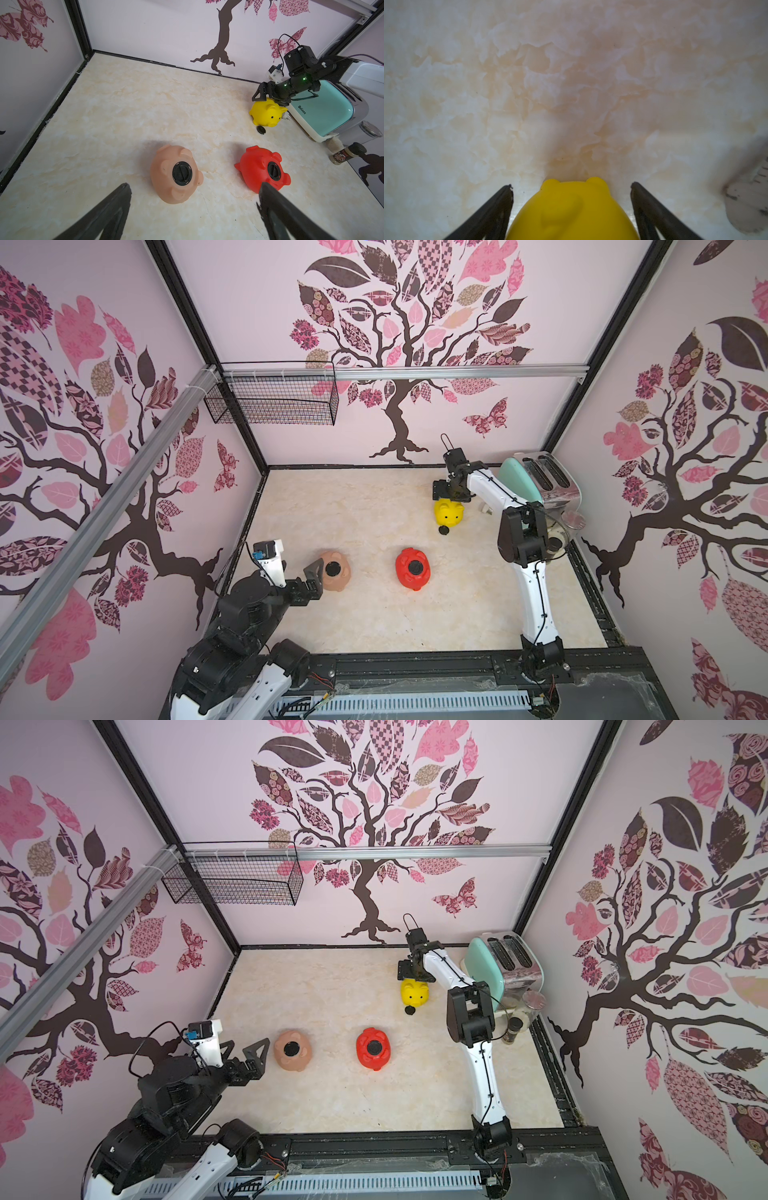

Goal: Close piggy banks
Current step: Move the piggy bank to the center of the board.

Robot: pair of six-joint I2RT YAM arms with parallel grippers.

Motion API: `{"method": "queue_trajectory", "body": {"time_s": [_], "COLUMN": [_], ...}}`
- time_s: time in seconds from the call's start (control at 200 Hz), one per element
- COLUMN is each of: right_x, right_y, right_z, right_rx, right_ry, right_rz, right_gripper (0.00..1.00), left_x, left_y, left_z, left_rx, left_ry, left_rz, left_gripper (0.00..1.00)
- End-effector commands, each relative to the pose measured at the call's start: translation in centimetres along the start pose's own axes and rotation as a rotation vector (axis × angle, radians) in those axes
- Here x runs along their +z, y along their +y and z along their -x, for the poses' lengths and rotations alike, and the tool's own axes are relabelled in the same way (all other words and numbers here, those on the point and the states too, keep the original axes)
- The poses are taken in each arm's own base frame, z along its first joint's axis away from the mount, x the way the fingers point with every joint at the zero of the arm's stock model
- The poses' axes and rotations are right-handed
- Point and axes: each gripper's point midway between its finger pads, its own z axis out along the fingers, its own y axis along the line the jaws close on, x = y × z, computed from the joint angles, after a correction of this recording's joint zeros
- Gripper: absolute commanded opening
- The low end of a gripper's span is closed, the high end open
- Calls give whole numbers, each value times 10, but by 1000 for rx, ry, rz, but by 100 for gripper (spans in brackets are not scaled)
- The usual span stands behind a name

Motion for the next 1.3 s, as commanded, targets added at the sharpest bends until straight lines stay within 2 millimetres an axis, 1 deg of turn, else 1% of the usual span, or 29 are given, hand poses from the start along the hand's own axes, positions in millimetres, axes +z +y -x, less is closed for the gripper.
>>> {"method": "queue_trajectory", "body": {"time_s": [0.0, 0.2, 0.315, 0.505, 0.665, 0.74, 0.935, 1.0, 1.08, 1.18, 1.295], "right_x": [-14, -19, -23, -41, -58, -66, -74, -78, -84, -91, -99], "right_y": [-5, 1, -3, -8, -23, -26, -36, -38, -36, -32, -32], "right_z": [-16, -51, -75, -112, -144, -158, -200, -208, -214, -217, -217], "right_rx": [-19, -17, -12, -7, -1, 9, 25, 32, 36, 45, 45], "right_ry": [39, 94, 122, 140, 141, 143, 175, 170, 169, 163, 150], "right_rz": [-19, 28, 29, 50, 30, 45, 67, 68, 85, 115, 127], "right_gripper": [90, 90, 90, 91, 91, 91, 92, 92, 94, 99, 99], "left_x": [-1, 1, 1, 1, 3, 3, 3, 4, 5, 6, 7], "left_y": [-2, -3, -3, -4, -5, -6, -6, -7, -7, -8, -8], "left_z": [2, 1, 0, 0, -2, -2, -3, -3, -4, -5, -5], "left_rx": [7, 9, 11, 13, 18, 17, 21, 22, 24, 28, 29], "left_ry": [-19, -10, -10, -8, 2, 4, 7, 10, 16, 24, 26], "left_rz": [-18, -16, -18, -22, -22, -24, -26, -29, -28, -28, -24], "left_gripper": [98, 98, 98, 98, 98, 98, 98, 98, 98, 98, 98]}}
